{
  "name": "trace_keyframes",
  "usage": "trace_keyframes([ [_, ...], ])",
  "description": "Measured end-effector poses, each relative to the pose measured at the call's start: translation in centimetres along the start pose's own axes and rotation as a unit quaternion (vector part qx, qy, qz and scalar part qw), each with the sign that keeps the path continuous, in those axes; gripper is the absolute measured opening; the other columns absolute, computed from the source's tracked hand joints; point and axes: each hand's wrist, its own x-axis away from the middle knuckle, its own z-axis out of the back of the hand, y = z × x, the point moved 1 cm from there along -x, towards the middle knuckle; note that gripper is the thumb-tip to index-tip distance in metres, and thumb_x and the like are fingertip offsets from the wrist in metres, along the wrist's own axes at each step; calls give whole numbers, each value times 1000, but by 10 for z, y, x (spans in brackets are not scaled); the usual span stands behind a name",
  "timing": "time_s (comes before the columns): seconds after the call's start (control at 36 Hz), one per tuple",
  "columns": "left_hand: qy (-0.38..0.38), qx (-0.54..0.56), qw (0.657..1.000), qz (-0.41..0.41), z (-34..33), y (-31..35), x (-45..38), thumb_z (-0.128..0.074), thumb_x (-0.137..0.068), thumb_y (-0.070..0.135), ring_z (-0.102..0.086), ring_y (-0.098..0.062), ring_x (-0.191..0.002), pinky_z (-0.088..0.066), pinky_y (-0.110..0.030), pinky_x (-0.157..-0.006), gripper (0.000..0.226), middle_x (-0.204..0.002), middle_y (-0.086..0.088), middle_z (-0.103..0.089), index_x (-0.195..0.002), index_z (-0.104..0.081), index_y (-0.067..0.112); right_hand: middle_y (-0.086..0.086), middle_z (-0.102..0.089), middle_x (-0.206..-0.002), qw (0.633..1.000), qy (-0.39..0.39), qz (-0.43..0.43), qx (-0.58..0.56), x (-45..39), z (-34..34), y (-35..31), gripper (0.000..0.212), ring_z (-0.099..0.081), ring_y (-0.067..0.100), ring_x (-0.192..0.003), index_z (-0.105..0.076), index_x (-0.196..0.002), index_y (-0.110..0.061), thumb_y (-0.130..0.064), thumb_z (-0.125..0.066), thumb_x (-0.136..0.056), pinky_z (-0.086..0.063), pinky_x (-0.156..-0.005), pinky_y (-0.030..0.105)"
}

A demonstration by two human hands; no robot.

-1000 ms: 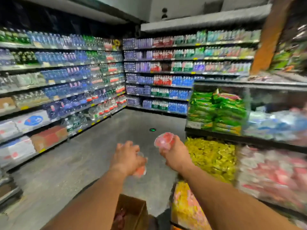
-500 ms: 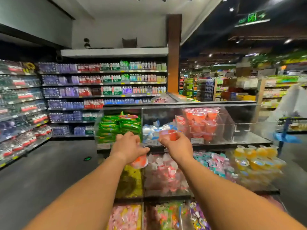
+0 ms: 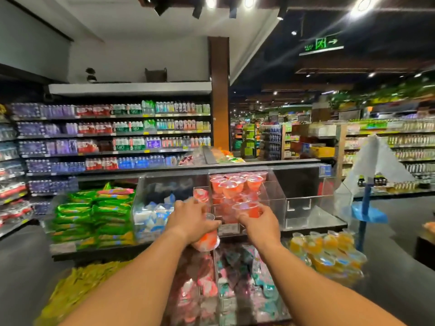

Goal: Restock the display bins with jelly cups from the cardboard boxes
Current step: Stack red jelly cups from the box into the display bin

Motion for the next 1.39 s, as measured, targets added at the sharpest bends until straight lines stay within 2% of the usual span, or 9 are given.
trace_keyframes([
  [0.14, 5, 6, 1000, -18, -18, 14, -60, -58, -76, 78, -41, -31, -123, -43, -44, -105, 66, -134, 3, -51, -122, -65, 31, -1, -67, -112, 1000, 18, -3, -26, -71, -12, 20, 60, -68, 22, -97, -62, -111, -34, -52, -76, -55, -58, -88, 45],
  [0.28, 9, 13, 999, -28, -20, 21, -109, -60, -80, 75, -39, -27, -125, -43, -45, -104, 52, -129, 6, -50, -113, -66, 35, -2, -70, -103, 999, 28, -11, -43, -126, -13, 18, 54, -69, 21, -91, -65, -105, -27, -49, -86, -61, -59, -83, 42],
  [0.36, 10, 14, 1000, -23, -23, 20, -131, -59, -77, 77, -38, -23, -122, -46, -44, -99, 45, -122, 10, -50, -97, -61, 37, 2, -69, -102, 999, 19, -16, -31, -155, -16, 15, 34, -67, 25, -93, -61, -88, -28, -40, -86, -69, -58, -82, 43],
  [0.44, 26, 10, 999, -15, -26, 17, -147, -59, -77, 77, -38, -22, -123, -48, -42, -95, 50, -124, 13, -50, -106, -65, 37, 2, -68, -97, 1000, 9, -10, -15, -182, -20, 17, 27, -66, 27, -92, -56, -79, -28, -32, -83, -78, -57, -85, 44],
  [0.58, 29, 7, 1000, -3, -30, 15, -162, -60, -75, 79, -37, -17, -125, -48, -39, -94, 54, -127, 16, -49, -110, -65, 38, 1, -69, -100, 1000, -23, -13, 4, -214, -32, 27, 36, -65, 24, -91, -66, -104, -18, -40, -79, -80, -56, -82, 38],
  [0.86, 34, -12, 999, 29, -28, 13, -180, -59, -77, 80, -37, -20, -119, -50, -40, -90, 50, -120, 13, -49, -98, -63, 35, 3, -67, -109, 999, -37, -19, 12, -241, -46, 35, 42, -65, 27, -97, -61, -114, -17, -36, -80, -82, -56, -86, 45],
  [1.0, 35, -13, 999, 38, -32, 11, -181, -59, -76, 81, -38, -19, -122, -50, -41, -93, 54, -123, 13, -49, -104, -64, 34, 4, -66, -115, 999, -41, -11, 18, -245, -49, 40, 47, -64, 28, -102, -60, -122, -17, -32, -81, -83, -54, -87, 40],
  [1.25, 34, -14, 998, 47, -40, 12, -177, -60, -78, 77, -36, -22, -129, -47, -40, -97, 56, -132, 10, -50, -110, -65, 31, 9, -64, -120, 996, -47, -8, 69, -250, -43, 42, 57, -62, 29, -107, -59, -123, -10, -42, -81, -82, -51, -84, 36],
  [1.39, 31, -8, 998, 48, -42, 14, -176, -61, -78, 76, -36, -21, -129, -48, -41, -97, 57, -133, 11, -50, -115, -64, 33, 6, -67, -111, 997, -48, -4, 68, -250, -45, 44, 40, -62, 27, -100, -60, -108, -14, -38, -81, -83, -53, -84, 38],
])
